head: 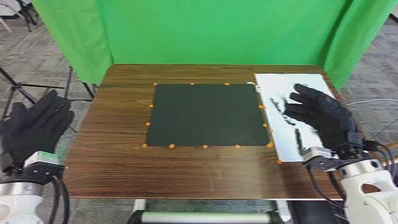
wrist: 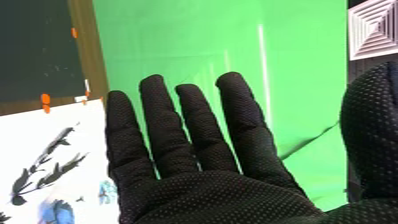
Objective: Arrange flowers
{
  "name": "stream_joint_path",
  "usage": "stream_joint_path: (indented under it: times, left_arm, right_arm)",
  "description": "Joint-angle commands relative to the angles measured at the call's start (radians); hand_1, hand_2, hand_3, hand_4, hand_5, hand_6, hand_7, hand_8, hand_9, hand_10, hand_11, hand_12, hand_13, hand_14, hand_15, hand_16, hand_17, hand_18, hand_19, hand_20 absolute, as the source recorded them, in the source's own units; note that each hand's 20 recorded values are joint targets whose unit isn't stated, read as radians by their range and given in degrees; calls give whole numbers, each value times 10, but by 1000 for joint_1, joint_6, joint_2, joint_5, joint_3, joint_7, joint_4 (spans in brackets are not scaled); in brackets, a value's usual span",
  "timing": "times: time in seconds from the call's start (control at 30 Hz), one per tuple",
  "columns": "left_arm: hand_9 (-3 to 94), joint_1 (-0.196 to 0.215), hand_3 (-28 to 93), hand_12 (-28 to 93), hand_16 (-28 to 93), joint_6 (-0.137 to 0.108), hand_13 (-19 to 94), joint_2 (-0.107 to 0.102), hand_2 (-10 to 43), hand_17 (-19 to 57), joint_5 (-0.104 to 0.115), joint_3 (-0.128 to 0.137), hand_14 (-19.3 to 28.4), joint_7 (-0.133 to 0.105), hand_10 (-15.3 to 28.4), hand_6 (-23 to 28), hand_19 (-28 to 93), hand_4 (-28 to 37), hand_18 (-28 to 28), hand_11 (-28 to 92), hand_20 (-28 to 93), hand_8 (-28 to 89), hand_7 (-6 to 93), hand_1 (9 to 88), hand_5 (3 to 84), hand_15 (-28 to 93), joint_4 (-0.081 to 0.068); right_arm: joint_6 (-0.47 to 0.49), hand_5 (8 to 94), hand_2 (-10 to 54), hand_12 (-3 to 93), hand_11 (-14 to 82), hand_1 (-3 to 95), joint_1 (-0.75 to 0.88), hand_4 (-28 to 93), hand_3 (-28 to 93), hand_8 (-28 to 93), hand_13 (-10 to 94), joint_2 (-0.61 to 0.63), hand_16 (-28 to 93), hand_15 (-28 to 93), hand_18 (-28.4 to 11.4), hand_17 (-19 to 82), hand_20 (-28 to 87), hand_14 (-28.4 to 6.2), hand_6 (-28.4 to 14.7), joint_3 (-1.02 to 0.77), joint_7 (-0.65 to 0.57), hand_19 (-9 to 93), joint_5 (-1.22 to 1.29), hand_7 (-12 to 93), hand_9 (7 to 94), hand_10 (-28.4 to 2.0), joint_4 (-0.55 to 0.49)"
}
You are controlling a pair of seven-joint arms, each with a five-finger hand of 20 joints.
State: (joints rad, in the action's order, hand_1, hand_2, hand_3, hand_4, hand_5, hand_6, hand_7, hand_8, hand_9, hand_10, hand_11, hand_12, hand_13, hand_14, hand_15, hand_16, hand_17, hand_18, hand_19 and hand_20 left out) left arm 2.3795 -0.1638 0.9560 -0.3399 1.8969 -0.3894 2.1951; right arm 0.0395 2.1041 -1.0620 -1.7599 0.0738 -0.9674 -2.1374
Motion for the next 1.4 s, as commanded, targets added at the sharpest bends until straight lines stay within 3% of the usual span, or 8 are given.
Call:
stream_joint_path:
  times: [0.03,0.43,0.7,0.87,0.97,1.2,1.33,1.4]
  left_arm:
    - [300,9,685,59,-127,17,176,0,108,-51,1,-1,126,-8,149,85,295,-283,93,190,38,-94,129,289,384,285,1]
    - [301,11,686,59,-127,15,177,-1,108,-51,4,-3,127,-15,149,84,293,-283,94,189,39,-95,129,288,383,283,3]
    - [301,22,685,60,-125,7,177,6,108,-52,5,1,128,-19,149,84,293,-283,94,189,40,-95,130,288,383,285,6]
    - [301,24,685,61,-123,5,179,4,108,-52,5,2,130,-24,150,84,294,-283,95,190,40,-95,130,289,383,288,6]
    - [300,28,686,63,-122,-20,179,-3,108,-52,1,-4,130,-47,151,84,294,-283,94,191,40,-95,131,289,383,292,9]
    - [301,29,689,66,-121,10,183,-22,106,-51,18,-8,129,-90,149,84,291,-283,95,194,40,-95,133,288,383,293,-1]
    - [305,31,691,66,-121,10,187,-27,103,-49,23,-13,127,-97,147,82,286,-283,94,193,40,-96,136,289,382,289,-2]
    - [305,27,692,67,-119,11,189,-30,101,-48,24,-16,128,-100,147,81,284,-283,94,193,41,-96,136,290,381,288,-4]
  right_arm:
    - [-4,391,-18,144,68,136,3,-283,777,-137,324,4,178,201,-189,145,201,-158,-38,1,7,310,-1,197,389,-164,-2]
    - [-3,392,-17,144,67,139,-2,-283,775,-137,328,3,179,205,-189,145,202,-159,-38,1,-13,313,-16,198,389,-164,-5]
    - [-136,401,-44,149,84,169,9,-281,789,-138,354,51,186,248,-187,151,211,-155,-40,12,-5,338,-203,205,403,-165,-30]
    - [-271,429,-73,161,129,181,29,-282,782,-154,366,97,185,295,-186,165,231,-149,-41,13,-95,396,-607,238,433,-162,-56]
    - [-353,461,-85,160,155,185,51,-283,773,-164,385,135,174,324,-189,174,239,-143,-35,26,-184,429,-1002,262,468,-161,-59]
    - [-243,535,-95,198,243,198,125,-283,683,-174,481,162,196,453,-199,246,305,-131,-27,-41,-315,596,-1280,313,569,-154,-106]
    - [-87,585,-95,239,293,326,82,-239,318,-144,571,205,240,544,-197,405,343,-140,-37,7,-485,773,-1398,311,641,-164,-116]
    - [-60,598,-95,275,350,334,82,-209,270,-139,597,225,278,601,-186,448,331,-143,-35,20,-537,853,-1425,355,660,-159,-120]
